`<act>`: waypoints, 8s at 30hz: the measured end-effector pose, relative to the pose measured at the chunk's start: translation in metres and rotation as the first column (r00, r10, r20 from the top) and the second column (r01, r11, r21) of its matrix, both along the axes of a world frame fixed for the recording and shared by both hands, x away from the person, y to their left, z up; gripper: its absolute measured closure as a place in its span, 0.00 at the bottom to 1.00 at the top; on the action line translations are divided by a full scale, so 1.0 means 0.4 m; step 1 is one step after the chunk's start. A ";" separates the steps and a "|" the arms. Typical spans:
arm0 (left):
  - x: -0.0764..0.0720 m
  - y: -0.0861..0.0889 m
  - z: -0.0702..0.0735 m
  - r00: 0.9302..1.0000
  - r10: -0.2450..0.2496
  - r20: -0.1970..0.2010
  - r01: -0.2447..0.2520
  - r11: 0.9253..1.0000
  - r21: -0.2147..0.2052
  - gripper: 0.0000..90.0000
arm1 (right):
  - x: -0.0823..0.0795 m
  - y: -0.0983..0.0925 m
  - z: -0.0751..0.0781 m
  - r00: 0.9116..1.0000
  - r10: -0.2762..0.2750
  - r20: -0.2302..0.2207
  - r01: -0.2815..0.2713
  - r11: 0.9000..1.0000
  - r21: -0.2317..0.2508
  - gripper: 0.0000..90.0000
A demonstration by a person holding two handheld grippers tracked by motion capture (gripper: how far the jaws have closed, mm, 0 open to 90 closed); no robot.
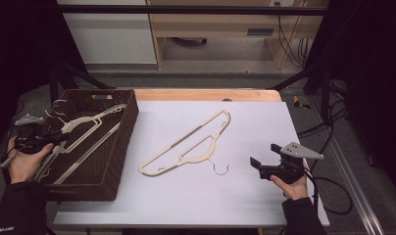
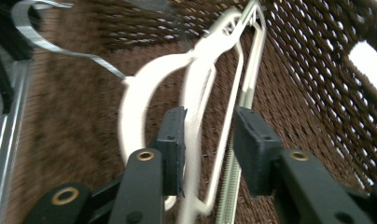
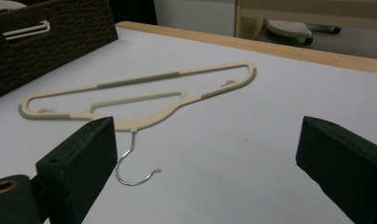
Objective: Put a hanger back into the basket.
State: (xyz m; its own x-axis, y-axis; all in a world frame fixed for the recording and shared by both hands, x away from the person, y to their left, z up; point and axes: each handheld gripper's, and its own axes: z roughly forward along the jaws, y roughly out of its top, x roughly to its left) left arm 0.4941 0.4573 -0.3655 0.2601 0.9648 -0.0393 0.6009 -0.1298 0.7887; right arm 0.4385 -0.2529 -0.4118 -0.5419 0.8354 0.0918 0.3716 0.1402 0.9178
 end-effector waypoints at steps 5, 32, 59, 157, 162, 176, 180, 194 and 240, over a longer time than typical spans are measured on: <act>-0.044 0.002 0.037 0.995 0.009 0.100 -0.005 0.999 -0.045 0.57 | 0.002 0.005 0.003 1.000 0.002 0.001 -0.002 1.000 0.002 0.06; -0.128 -0.382 0.101 0.883 -0.286 0.371 0.350 0.929 -0.119 0.08 | -0.006 0.022 0.030 0.999 0.000 0.032 -0.001 1.000 0.024 0.06; -0.140 -0.670 -0.034 0.825 -0.518 0.226 0.532 0.847 0.001 0.07 | 0.022 0.129 0.037 0.999 0.051 -0.008 -0.051 0.999 -0.004 0.11; 0.045 -0.930 -0.211 0.766 -0.642 -0.023 0.635 0.751 0.181 0.33 | 0.144 0.354 -0.080 0.957 0.097 -0.275 -0.162 0.961 -0.225 0.99; 0.058 -0.939 -0.230 0.755 -0.653 -0.060 0.649 0.730 0.213 0.41 | 0.142 0.356 -0.076 0.957 0.098 -0.274 -0.164 0.959 -0.230 0.99; 0.072 -0.970 -0.256 0.727 -0.673 -0.136 0.681 0.681 0.270 0.70 | 0.137 0.356 -0.064 0.959 0.109 -0.262 -0.170 0.960 -0.223 0.99; 0.075 -0.969 -0.253 0.720 -0.678 -0.148 0.689 0.674 0.265 0.73 | 0.135 0.356 -0.060 0.960 0.106 -0.258 -0.167 0.960 -0.224 0.99; 0.070 -0.939 -0.215 0.729 -0.675 -0.113 0.676 0.684 0.275 0.77 | 0.104 0.284 0.020 0.980 0.124 -0.157 -0.140 0.986 -0.093 0.83; 0.057 -0.735 -0.015 0.861 -0.499 0.101 0.481 0.863 0.157 0.95 | 0.021 0.010 -0.024 0.998 -0.048 -0.041 0.047 0.999 -0.011 0.12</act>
